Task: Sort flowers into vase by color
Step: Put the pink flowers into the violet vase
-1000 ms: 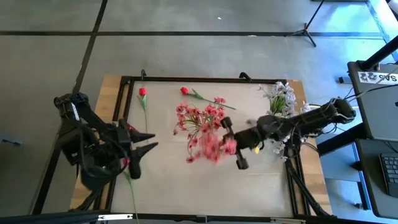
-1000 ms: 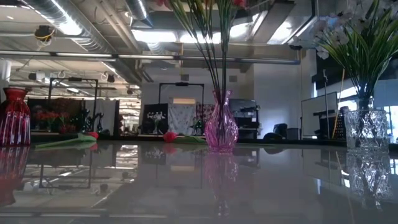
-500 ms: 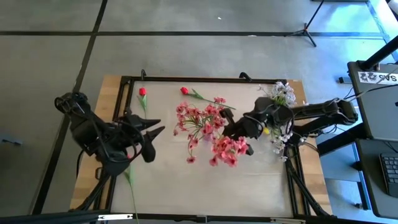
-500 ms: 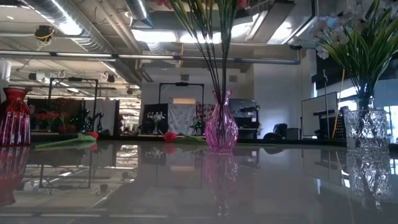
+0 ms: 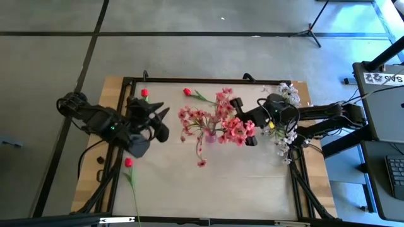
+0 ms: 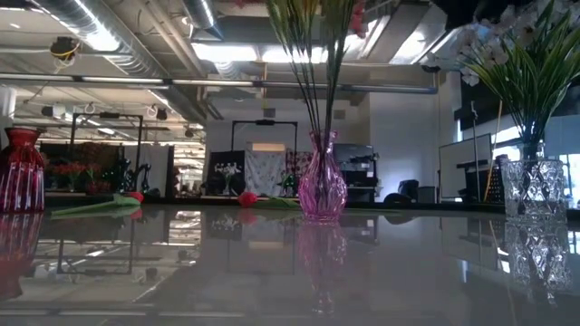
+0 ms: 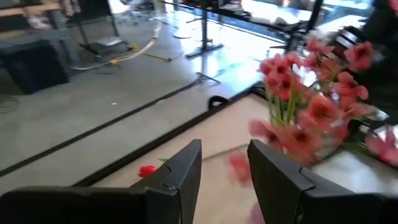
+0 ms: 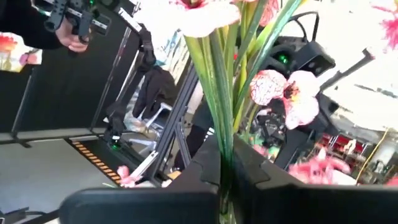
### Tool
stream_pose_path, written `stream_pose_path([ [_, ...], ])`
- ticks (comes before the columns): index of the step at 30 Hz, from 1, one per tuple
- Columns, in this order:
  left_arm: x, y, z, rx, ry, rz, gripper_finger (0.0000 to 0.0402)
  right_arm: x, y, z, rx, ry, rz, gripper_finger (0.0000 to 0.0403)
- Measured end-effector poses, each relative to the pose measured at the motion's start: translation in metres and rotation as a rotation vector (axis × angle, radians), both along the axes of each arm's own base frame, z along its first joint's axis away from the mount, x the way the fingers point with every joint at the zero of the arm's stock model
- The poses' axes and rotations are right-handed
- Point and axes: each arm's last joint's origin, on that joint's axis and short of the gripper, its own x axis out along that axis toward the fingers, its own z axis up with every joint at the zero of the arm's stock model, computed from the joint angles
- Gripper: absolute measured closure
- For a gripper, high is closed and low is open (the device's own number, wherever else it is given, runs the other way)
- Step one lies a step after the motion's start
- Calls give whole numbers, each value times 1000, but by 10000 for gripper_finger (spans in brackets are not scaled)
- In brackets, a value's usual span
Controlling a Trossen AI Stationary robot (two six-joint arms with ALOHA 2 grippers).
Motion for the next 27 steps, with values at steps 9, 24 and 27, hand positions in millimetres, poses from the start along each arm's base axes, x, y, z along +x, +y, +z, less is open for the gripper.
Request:
stream_pose_path([
  [9,9,20,-1,8,69,46,272,4,-1,-8,16,31,0,396],
  [24,4,6,-1,-15,43,-7,272,30,-6,-41,47,146,-91,394],
  [27,3,4,-1,-19,40,-18,272,32,-6,-45,57,165,-95,383],
])
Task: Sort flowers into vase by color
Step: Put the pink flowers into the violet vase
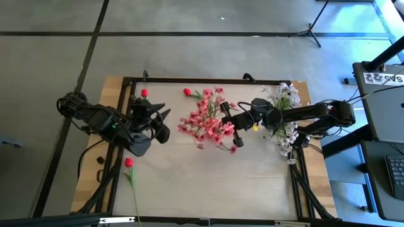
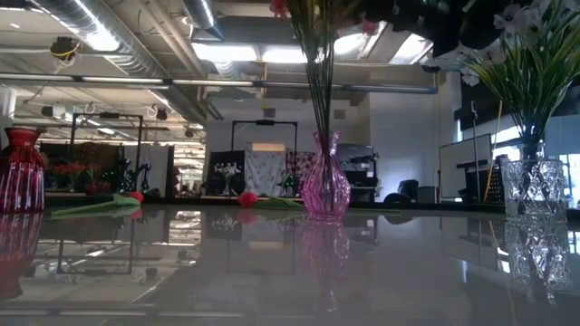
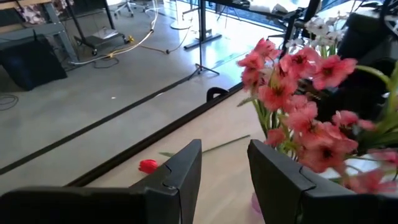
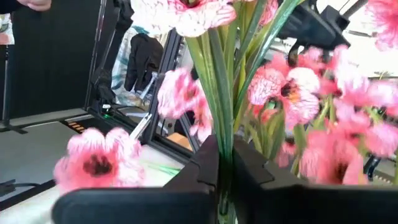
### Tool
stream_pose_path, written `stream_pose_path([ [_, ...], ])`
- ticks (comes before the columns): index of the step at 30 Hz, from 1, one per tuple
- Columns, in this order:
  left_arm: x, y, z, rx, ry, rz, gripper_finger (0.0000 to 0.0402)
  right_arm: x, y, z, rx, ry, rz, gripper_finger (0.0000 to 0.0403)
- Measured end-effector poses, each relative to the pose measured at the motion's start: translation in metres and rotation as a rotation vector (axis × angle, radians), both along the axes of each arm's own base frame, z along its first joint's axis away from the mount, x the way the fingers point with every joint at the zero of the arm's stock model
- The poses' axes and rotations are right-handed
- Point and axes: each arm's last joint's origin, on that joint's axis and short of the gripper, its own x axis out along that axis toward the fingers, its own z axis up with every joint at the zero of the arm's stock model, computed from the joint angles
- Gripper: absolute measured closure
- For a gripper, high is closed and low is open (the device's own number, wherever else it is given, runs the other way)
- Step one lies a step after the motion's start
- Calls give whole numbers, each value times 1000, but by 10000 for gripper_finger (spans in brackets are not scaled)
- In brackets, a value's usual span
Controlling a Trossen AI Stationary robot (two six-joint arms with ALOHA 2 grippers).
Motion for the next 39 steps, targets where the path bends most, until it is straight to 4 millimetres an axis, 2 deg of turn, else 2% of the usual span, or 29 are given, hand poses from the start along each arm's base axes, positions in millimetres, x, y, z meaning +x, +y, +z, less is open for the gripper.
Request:
stream_pose_path([
  [10,-3,-6,0,-5,-4,-26,272,2,-1,-8,9,42,-22,394],
  [18,-2,-6,-1,-35,-3,-33,272,-14,-1,-31,48,-12,-95,393],
  [31,-1,-2,-1,-30,2,-15,272,-14,-3,-44,110,109,-157,337],
  [39,-1,-3,-1,-30,4,-17,272,-15,-3,-35,136,142,-160,260],
])
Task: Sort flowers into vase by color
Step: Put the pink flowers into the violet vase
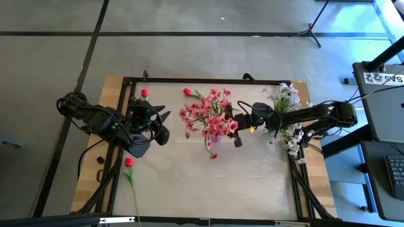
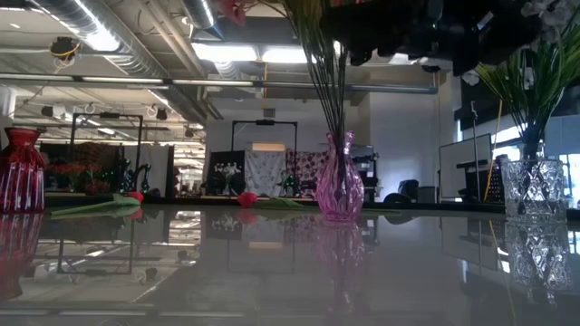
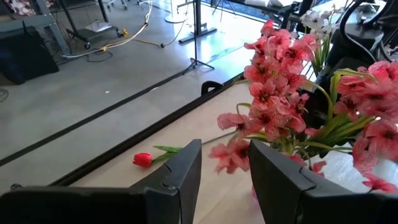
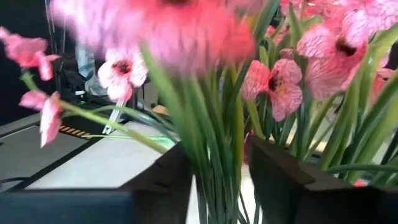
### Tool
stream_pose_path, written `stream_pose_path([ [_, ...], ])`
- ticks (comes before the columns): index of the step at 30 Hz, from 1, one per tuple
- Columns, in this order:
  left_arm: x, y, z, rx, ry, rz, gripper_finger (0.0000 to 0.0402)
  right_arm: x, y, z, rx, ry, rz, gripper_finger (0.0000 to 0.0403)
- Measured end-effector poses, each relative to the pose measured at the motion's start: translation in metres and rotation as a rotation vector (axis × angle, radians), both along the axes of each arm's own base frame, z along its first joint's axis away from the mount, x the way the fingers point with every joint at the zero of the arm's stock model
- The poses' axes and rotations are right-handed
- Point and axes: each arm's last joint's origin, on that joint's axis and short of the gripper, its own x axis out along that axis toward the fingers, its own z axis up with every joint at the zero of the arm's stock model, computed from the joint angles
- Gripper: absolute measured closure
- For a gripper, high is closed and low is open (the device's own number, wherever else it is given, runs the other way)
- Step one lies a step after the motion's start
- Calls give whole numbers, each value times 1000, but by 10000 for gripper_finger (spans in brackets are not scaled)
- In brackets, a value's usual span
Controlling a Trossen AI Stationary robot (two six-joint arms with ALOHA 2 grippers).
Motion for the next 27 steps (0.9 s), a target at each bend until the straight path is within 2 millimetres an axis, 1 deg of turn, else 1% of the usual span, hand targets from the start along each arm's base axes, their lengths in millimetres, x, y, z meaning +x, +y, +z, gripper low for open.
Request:
stream_pose_path([
  [5,0,0,0,15,17,-10,272,3,1,18,19,77,32,210],
  [11,0,0,0,15,19,-11,272,-1,2,39,35,236,44,174],
  [15,0,0,-1,-5,42,-29,272,-6,2,58,44,327,43,164],
  [20,-1,1,-4,-56,75,-39,272,-14,2,87,54,417,41,164],
  [24,-9,10,-7,-145,121,4,272,-20,3,112,58,487,25,164],
  [27,-14,18,-10,-247,151,39,272,-27,2,135,51,522,-29,164],
])
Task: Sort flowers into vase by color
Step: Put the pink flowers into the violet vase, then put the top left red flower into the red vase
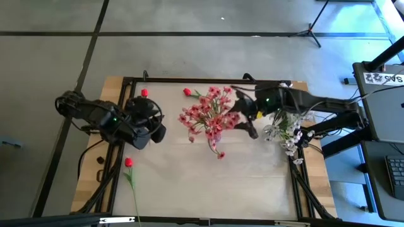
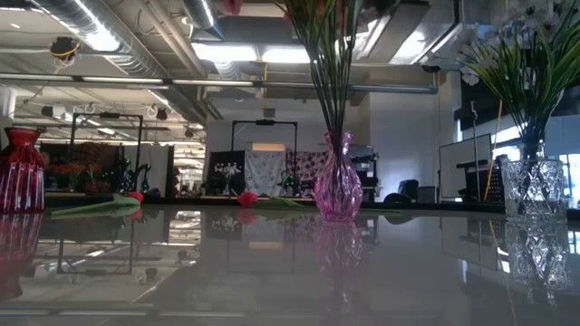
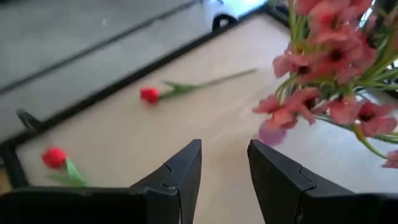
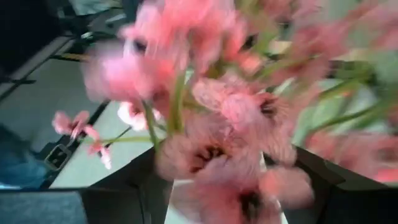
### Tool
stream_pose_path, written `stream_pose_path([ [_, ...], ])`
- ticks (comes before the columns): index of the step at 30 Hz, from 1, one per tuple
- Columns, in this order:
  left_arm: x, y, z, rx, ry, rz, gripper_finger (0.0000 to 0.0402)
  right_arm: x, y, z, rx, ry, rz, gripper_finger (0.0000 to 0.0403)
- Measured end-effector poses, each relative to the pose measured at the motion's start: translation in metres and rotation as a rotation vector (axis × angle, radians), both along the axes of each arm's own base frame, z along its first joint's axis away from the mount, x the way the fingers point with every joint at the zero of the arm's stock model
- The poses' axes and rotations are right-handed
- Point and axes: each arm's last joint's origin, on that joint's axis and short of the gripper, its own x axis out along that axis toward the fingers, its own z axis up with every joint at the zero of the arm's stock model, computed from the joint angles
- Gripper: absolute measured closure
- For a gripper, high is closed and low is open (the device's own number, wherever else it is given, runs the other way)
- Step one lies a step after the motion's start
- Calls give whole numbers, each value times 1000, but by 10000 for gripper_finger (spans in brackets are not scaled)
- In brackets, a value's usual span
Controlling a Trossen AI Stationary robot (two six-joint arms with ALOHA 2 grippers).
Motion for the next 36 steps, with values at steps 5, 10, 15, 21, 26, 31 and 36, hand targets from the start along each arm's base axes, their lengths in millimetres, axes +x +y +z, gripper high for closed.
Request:
stream_pose_path([
  [5,-10,19,-13,-115,45,77,272,-14,-1,42,-53,-25,-53,165],
  [10,-24,47,-49,-270,100,291,272,-28,0,81,-111,-132,-53,165],
  [15,-31,83,-99,-437,203,558,272,-42,0,113,-138,-231,-97,165],
  [21,-17,128,-147,-465,200,541,272,-50,0,127,-154,-267,-142,165],
  [26,-27,176,-179,-483,180,645,272,-51,0,125,-146,-245,-143,165],
  [31,-59,210,-205,-487,234,764,272,-52,0,120,-69,-179,-170,165],
  [36,-77,226,-226,-539,201,833,272,-51,-2,120,-72,-171,-218,165],
])
